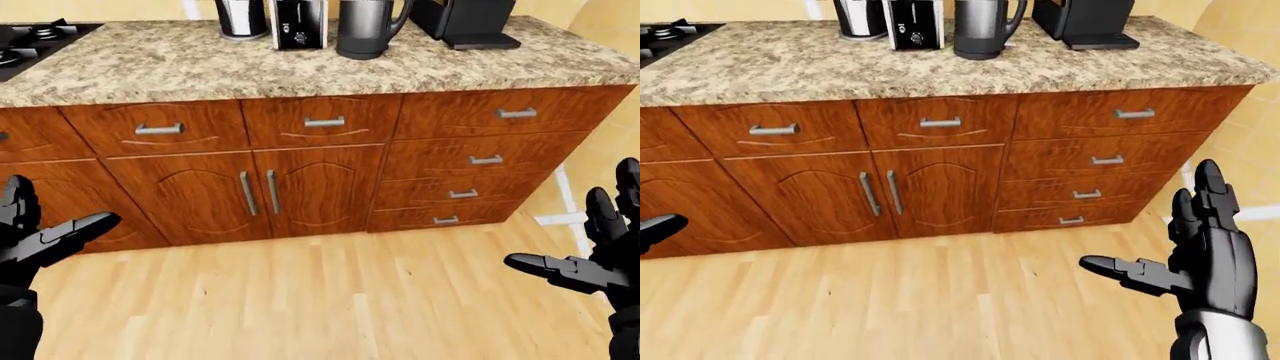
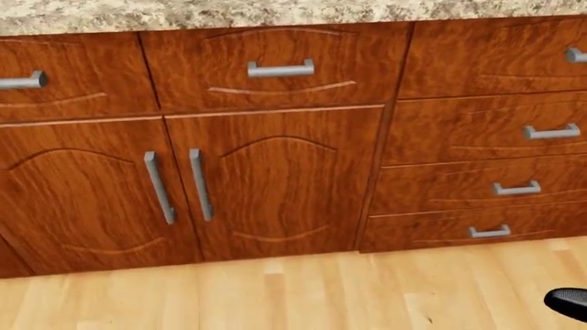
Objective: Close the lid of the electric kettle.
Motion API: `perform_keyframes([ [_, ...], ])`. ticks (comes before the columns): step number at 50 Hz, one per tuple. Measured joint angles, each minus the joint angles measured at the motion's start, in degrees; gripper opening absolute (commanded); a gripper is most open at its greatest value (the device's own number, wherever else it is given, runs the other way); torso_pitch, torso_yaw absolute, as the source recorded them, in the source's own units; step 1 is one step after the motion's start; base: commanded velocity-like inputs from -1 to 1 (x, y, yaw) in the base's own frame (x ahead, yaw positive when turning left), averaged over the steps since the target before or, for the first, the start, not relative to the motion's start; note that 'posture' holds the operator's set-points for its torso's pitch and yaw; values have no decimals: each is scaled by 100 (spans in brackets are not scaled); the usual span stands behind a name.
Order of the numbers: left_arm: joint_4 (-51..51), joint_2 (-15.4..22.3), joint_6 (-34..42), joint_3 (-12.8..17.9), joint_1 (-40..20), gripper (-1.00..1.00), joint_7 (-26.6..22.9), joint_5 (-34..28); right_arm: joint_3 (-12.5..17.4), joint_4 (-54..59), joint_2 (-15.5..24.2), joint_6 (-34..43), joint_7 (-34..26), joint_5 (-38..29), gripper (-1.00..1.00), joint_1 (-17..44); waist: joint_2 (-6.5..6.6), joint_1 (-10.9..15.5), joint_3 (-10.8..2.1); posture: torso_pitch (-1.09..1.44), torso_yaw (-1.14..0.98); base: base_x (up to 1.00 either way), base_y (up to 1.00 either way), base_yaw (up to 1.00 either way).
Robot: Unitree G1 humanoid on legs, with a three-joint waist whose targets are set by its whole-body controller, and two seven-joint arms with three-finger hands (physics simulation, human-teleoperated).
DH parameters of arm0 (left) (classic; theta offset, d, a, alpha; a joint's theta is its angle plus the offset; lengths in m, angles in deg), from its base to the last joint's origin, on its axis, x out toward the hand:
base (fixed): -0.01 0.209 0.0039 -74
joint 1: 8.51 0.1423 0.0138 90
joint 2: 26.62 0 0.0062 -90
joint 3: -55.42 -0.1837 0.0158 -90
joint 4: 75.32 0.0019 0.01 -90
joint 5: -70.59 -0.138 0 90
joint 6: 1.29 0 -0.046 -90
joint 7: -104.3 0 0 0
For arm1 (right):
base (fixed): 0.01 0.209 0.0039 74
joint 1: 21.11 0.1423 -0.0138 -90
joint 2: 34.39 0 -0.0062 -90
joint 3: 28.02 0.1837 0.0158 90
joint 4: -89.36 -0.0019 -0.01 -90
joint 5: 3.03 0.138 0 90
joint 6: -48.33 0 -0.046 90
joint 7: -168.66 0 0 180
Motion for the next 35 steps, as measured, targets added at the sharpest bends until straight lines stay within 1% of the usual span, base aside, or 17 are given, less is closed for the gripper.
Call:
perform_keyframes([
  [4, -6, 25, -35, -41, -31, 100, -29, -3, 16, -73, 9, 23, 54, -1, 100, 32, 84, 14, -77, 0, 0, 0, 0, 0],
  [9, -61, 30, -64, -22, -38, 100, -33, -6, -9, -29, 12, 76, 92, 85, 100, 49, 132, 26, -106, 0, 0, 0, 0, 0],
  [15, -57, 17, 11, -27, -29, 100, -17, 0, -7, 88, 36, 126, 123, 187, 100, 58, 152, 24, -114, 0, 0, 0, 0, 0],
  [24, -92, 39, 38, -18, -51, 100, -11, 30, 49, -97, 51, 307, 129, 286, 100, 52, 180, 25, -137, 0, 0, 1, 0, 0],
  [35, -9, 12, -4, -73, -48, 100, -33, 4, 18, 48, 26, 216, 133, 280, 100, 21, 217, 18, -132, 0, 0, 5, 0, 0],
])
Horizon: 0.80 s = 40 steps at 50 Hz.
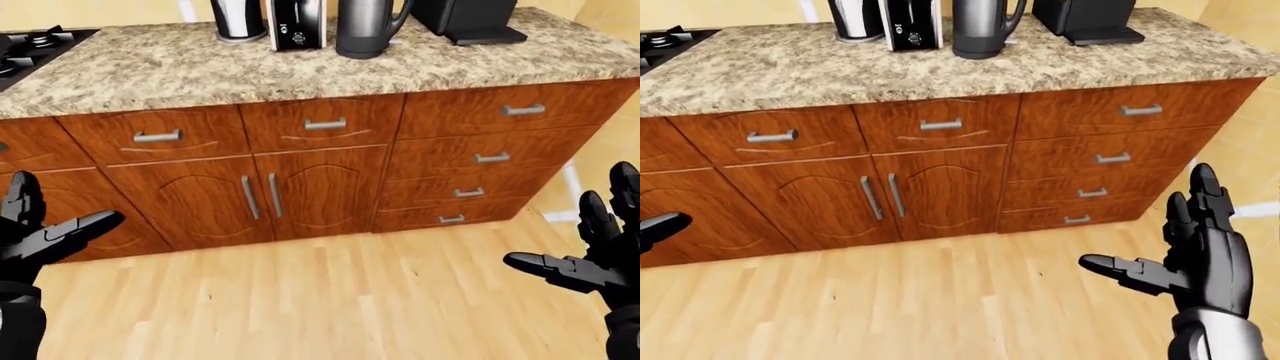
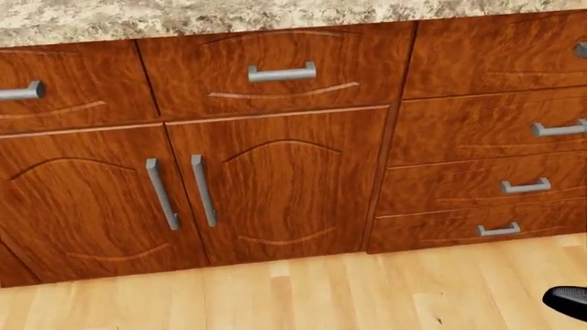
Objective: Close the lid of the electric kettle.
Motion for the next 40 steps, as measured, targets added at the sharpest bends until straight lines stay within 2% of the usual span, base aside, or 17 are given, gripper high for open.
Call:
perform_keyframes([
  [5, 6, -2, -62, -4, 6, 100, -22, -23, 37, -28, 22, -27, 14, 6, 100, 10, 112, 4, 51, 0, 0, 21, 0, 0],
  [8, 47, 6, -160, 2, -6, 100, -30, -60, 35, -45, 15, -46, 27, 2, 100, 2, 115, 13, 51, 0, 0, 29, 0, 0],
  [12, 145, -6, -192, 21, 29, 100, -29, -98, -44, -61, -17, -36, -4, 29, 100, -11, -56, 74, 154, 0, 0, 43, 0, 0],
  [14, 181, -20, -180, 33, 55, 100, -21, -112, -46, -64, -20, -43, -15, 37, 100, -13, -99, 97, 143, 0, 0, 43, 0, 0],
  [17, 102, 8, -165, 34, 12, 100, -12, -101, -25, -32, 11, -89, 2, 17, 100, 11, -256, 79, 104, 0, 0, 43, 0, 0],
  [18, 60, -28, -173, -2, 13, 100, -20, -87, -6, 16, 21, -110, 16, 1, 100, 8, -198, 41, 125, 0, 0, 43, 0, 0],
  [21, 64, -39, -158, -86, 26, 100, -61, -43, 10, 118, -10, -84, 56, -48, 100, -45, -291, -4, 83, 0, 0, 43, 0, 0],
  [23, 93, -26, -163, -55, 16, 100, -60, -48, 6, 72, 7, -94, 64, -55, 100, -28, -250, -16, 61, 0, 0, 42, 0, 0],
  [26, 79, -7, -175, -21, 2, 100, -36, -59, 0, 4, 22, -167, 62, -48, 100, -10, -87, -68, 98, 0, 0, 42, 0, 0],
  [28, 44, 1, -180, -28, -10, 100, -30, -52, -1, 38, 18, -204, 58, -47, 100, -17, 49, -119, 83, 0, 0, 43, 0, 0],
  [30, 10, 19, -182, -27, -17, 100, -30, -40, 2, 31, 29, -187, 59, -39, 100, 2, 264, -111, 38, 0, 0, 43, 0, 0],
  [31, 59, 15, -186, -17, -21, 100, -28, -42, -46, 64, -27, -197, 52, -35, 100, 9, 209, -62, 83, 0, 0, 43, 0, 0],
  [32, 127, -16, -169, -23, -4, 100, -22, -48, -99, 110, -53, -182, 39, -24, 100, -9, 233, -29, 165, 0, 0, 43, 0, 0],
  [33, 164, -28, -135, -1, 50, 100, -10, -52, -144, 137, -56, -140, 19, -6, 100, -20, 302, 0, 193, 0, 0, 43, 0, 0],
  [35, 185, -8, -78, 45, 57, 100, 16, -62, -134, 157, -45, -108, 2, 3, 100, -39, 348, 45, 140, 0, 0, 43, 0, 0],
  [37, 125, 29, -107, 69, 19, 100, 25, -67, -86, 116, -25, -101, 24, -16, 100, -26, 278, 67, 81, 0, 0, 43, 0, 0],
  [40, 19, 51, -156, 91, 2, 100, 28, -42, -37, -48, -8, -110, 47, -21, 100, -10, 100, 128, 65, 0, 0, 42, 0, 0],
])
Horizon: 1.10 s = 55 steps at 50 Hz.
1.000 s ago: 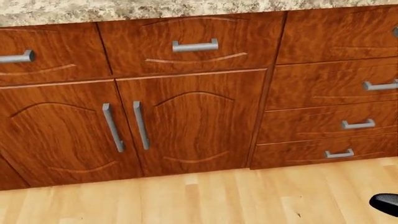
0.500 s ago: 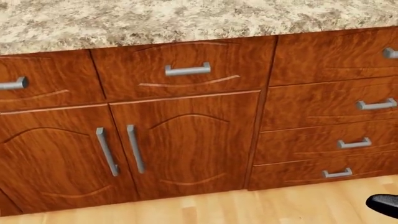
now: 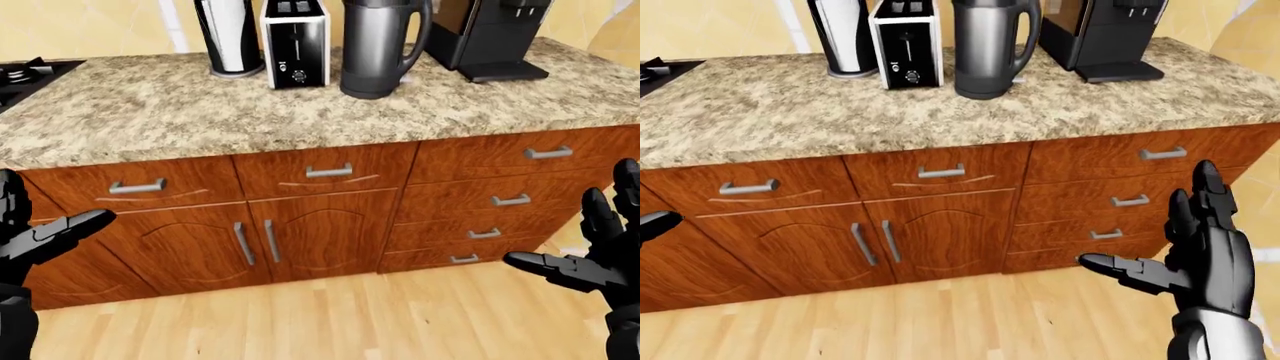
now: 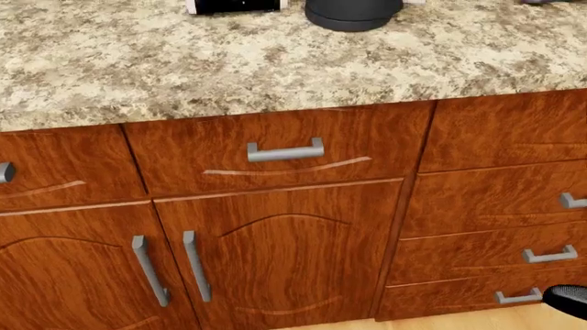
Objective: Close the lid of the electric kettle.
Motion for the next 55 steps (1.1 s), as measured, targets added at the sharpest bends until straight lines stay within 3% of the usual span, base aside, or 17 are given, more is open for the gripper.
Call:
perform_keyframes([
  [3, 27, -5, -11, -12, 11, 100, 1, 0, -33, -41, 4, -44, -8, 3, 100, 22, -188, 67, -22, 0, 0, 43, 0, 0],
  [5, 28, 8, -1, -24, -8, 100, -2, 2, -49, 15, 7, -98, -23, 6, 100, 28, -385, 51, -69, 0, 0, 42, 0, 0],
  [7, 40, -98, 1, -118, 13, 100, -22, 9, -31, 161, 12, -76, -15, -8, 100, 30, -319, -32, 53, 0, 0, 43, 0, 0],
  [8, 73, -112, 37, -180, 25, 100, -40, 23, -6, 182, -6, -12, -3, -20, 100, -19, -363, -69, 95, 0, 0, 44, 0, 0],
  [10, 111, -107, 85, -195, 53, 100, -64, 33, 26, 176, -14, 72, 12, -43, 100, -49, -406, -141, 63, 0, 0, 43, 0, 0],
  [16, -11, -51, -5, -83, 8, 100, -54, 6, 24, 19, 19, -39, 32, -58, 100, -1, -105, -258, 13, 0, 0, 43, 0, 0],
  [19, -74, -25, -28, -74, -12, 100, -54, 26, 6, 22, 23, -52, 33, -64, 100, 11, 150, -278, -37, 0, 0, 43, 0, 0],
  [22, 47, -64, 19, -42, 31, 100, -31, 23, -132, 120, -65, -25, -7, -31, 100, 5, 173, -157, 77, 0, 0, 43, 0, 0],
  [24, 118, -81, 86, -20, 83, 100, -3, 1, -147, 173, -72, -19, -28, -22, 100, -33, 235, -95, 51, 0, 0, 43, 0, 0],
  [28, -17, -26, 88, 11, 30, 100, 16, 9, -58, 198, -43, -100, 27, -62, 100, -12, 88, -39, -49, 0, 0, 37, 0, 0],
  [34, -78, -8, 68, 3, -17, 100, 20, 42, -111, 133, 4, -189, 58, -43, 100, 43, -336, 0, -100, 0, 0, 25, 0, 0],
  [36, -24, -71, 58, -126, -26, 100, -5, 50, -73, 221, -11, -176, 88, -55, 100, 29, -318, -13, 45, 0, 0, 0, 0, 0],
  [38, 29, -80, 84, -185, -4, 100, -36, 71, -64, 252, -31, -94, 115, -68, 100, -16, -430, -60, 176, 0, 0, 0, 0, 0],
  [43, 73, -70, 108, -107, 23, 100, -15, 48, -66, 199, 0, -190, 103, -79, 100, -6, -293, -114, 186, 0, 0, 0, 0, 0],
  [47, -73, -15, 25, -56, -16, 100, -19, 59, -34, 101, -10, -213, 109, -84, 100, -3, 23, -197, 52, 0, 0, 0, 0, 0],
  [49, -21, -38, -5, -40, 2, 100, -20, 49, -117, 141, -74, -163, 85, -63, 100, -18, -82, -207, 60, 0, 0, 0, 0, 0],
  [55, 95, -69, 64, -72, 36, 100, -21, 22, -91, 140, -36, -168, 59, -40, 100, 6, -163, -180, -23, 0, 0, 0, 0, 0],
])
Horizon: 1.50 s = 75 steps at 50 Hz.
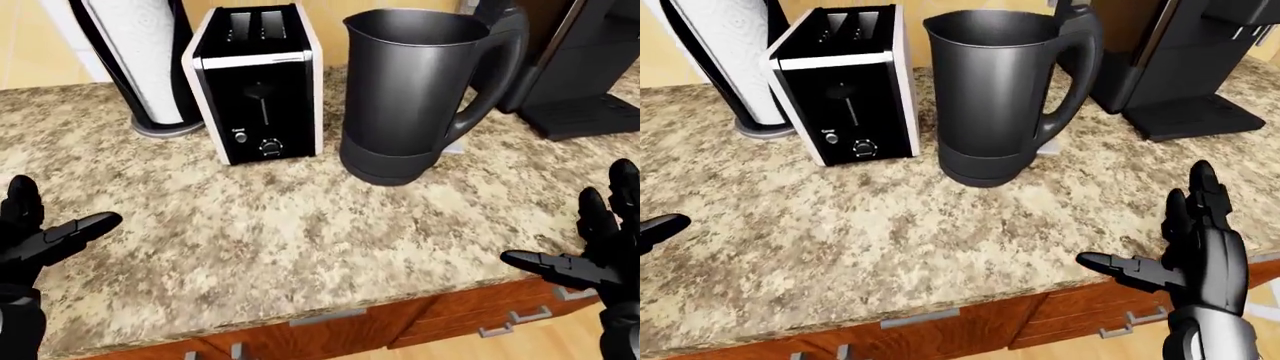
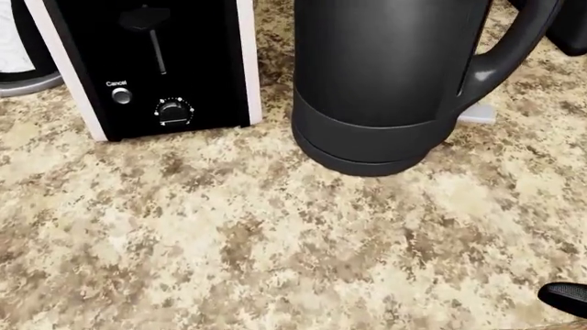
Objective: Close the lid of the electric kettle.
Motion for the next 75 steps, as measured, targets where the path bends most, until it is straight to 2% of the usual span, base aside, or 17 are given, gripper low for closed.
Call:
perform_keyframes([
  [16, -178, 25, 45, 10, -24, 100, 18, 30, -34, 45, -9, -61, 4, -76, 100, -33, -27, -13, 54, 0, 0, 0, 0, 0],
  [31, -218, 36, 90, 70, -5, 100, 0, 11, -76, 72, -13, -94, 3, -132, 100, -28, 19, -36, 84, 0, 0, 0, 0, 0],
  [50, -95, 11, -15, 40, -8, 100, -85, -133, -103, 53, -35, -99, 0, -132, 100, -41, 18, -3, 19, -1, 0, 0, 0, 0],
  [54, -26, 10, -51, 4, -14, 100, -91, -177, -131, 114, -40, -135, -3, -139, 100, -37, -14, 23, -63, -5, 0, 0, 0, 0],
  [60, 15, -4, -97, -20, -8, 100, -98, -219, -144, 88, -36, -123, 0, -140, 100, -31, -61, 56, -282, -11, 0, 0, 0, 0],
  [70, -127, -2, -7, 36, 10, 100, -69, -188, -150, 87, -26, -124, 9, -147, 100, -20, -76, 92, -734, -21, 0, 0, 0, 0],
  [75, -156, 7, 45, 46, -1, 100, -54, -177, -140, 88, -19, -111, 16, -146, 100, -20, -60, 114, -1004, -26, 0, 0, 0, 0],
])
